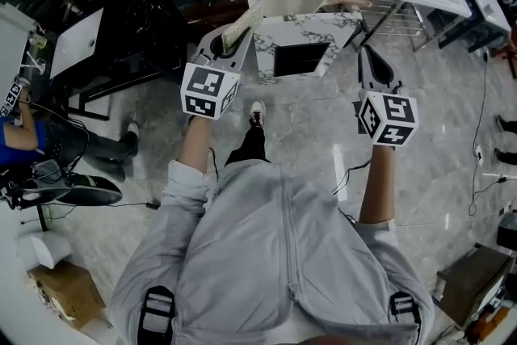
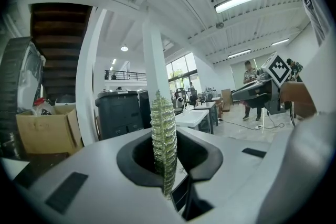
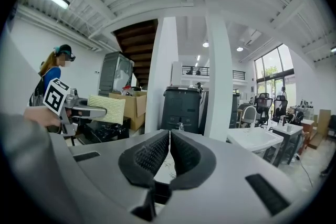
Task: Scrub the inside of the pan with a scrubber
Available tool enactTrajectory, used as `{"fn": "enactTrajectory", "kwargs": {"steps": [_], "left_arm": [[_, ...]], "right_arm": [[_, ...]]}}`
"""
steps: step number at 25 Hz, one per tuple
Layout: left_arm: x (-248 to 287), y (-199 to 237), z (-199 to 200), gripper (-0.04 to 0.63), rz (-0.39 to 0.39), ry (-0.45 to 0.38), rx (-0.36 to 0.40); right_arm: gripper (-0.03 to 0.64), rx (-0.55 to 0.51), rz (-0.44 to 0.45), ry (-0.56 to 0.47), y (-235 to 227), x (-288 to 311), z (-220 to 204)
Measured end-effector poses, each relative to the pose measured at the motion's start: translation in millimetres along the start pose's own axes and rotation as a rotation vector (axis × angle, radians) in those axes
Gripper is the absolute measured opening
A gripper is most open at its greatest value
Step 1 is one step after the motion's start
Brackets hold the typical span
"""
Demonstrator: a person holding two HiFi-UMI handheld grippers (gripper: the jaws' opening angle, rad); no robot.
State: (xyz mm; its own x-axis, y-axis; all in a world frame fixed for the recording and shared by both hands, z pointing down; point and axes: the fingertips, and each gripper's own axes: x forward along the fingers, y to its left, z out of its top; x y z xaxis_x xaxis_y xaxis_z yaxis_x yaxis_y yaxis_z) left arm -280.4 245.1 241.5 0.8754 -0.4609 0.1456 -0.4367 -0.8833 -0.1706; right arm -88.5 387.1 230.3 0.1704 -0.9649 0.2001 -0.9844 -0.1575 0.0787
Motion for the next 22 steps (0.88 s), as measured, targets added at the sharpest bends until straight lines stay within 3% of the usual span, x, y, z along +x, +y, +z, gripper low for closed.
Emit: {"fn": "enactTrajectory", "kwargs": {"steps": [11,22], "left_arm": [[125.8,108.8,-5.5,0.069,-0.011,0.02,-0.011],[205.4,175.4,-12.8,0.069,-0.026,0.036,-0.034]], "right_arm": [[0.035,-0.025,-0.022,0.027,-38.2,154.1,28.7],[0.035,-0.027,-0.018,0.075,-46.6,254.5,39.6]]}}
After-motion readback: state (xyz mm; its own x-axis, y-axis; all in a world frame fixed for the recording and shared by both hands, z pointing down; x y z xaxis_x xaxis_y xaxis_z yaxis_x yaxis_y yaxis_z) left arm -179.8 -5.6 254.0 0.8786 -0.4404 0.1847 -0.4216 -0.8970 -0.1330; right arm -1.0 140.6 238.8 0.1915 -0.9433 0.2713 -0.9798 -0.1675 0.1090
